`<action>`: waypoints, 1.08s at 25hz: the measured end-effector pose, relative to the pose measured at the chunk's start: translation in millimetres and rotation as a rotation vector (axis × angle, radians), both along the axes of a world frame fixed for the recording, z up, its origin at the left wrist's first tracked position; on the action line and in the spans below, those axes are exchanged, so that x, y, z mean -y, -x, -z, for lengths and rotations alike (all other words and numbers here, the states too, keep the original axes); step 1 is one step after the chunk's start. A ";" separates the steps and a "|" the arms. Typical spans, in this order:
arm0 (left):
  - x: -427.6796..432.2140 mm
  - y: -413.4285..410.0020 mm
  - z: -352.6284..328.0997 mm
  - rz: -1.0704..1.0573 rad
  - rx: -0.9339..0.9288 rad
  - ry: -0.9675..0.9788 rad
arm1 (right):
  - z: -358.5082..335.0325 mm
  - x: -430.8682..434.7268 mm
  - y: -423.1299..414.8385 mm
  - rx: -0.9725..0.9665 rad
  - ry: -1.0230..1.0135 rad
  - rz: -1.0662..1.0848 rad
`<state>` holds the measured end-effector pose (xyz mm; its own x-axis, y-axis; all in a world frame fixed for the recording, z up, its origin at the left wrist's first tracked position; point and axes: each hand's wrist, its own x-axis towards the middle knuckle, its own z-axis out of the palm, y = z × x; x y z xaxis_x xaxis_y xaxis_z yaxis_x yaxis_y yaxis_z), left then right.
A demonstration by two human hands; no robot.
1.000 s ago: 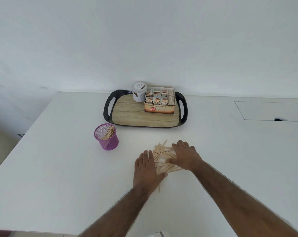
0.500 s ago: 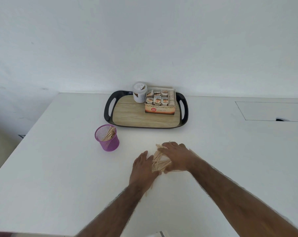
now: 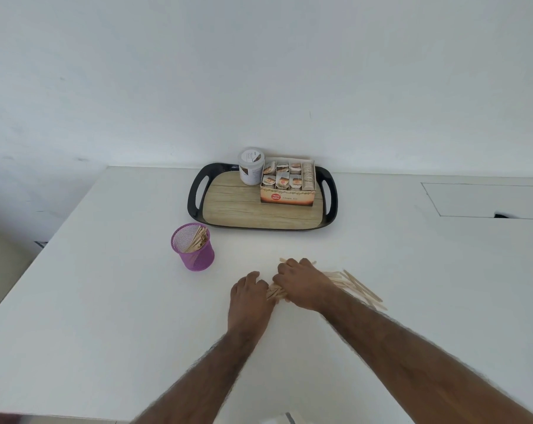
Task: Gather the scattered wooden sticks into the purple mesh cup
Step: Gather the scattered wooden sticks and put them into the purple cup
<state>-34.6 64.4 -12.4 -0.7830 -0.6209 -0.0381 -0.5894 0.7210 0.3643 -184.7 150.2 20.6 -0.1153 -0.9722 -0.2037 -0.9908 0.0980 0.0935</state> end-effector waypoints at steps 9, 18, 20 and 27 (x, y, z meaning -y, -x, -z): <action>8.0 6.4 -3.3 0.011 -0.009 0.006 | 5.3 5.2 -7.0 -0.032 0.055 0.023; 10.6 3.8 -4.3 0.087 -0.069 0.069 | 8.9 2.9 -11.8 -0.016 0.094 0.033; 11.8 4.1 -3.8 0.116 -0.090 0.082 | 10.0 1.4 -13.0 0.001 0.113 0.048; 16.0 6.5 -10.5 0.148 -0.179 0.098 | 10.6 0.3 -14.6 0.016 0.145 0.116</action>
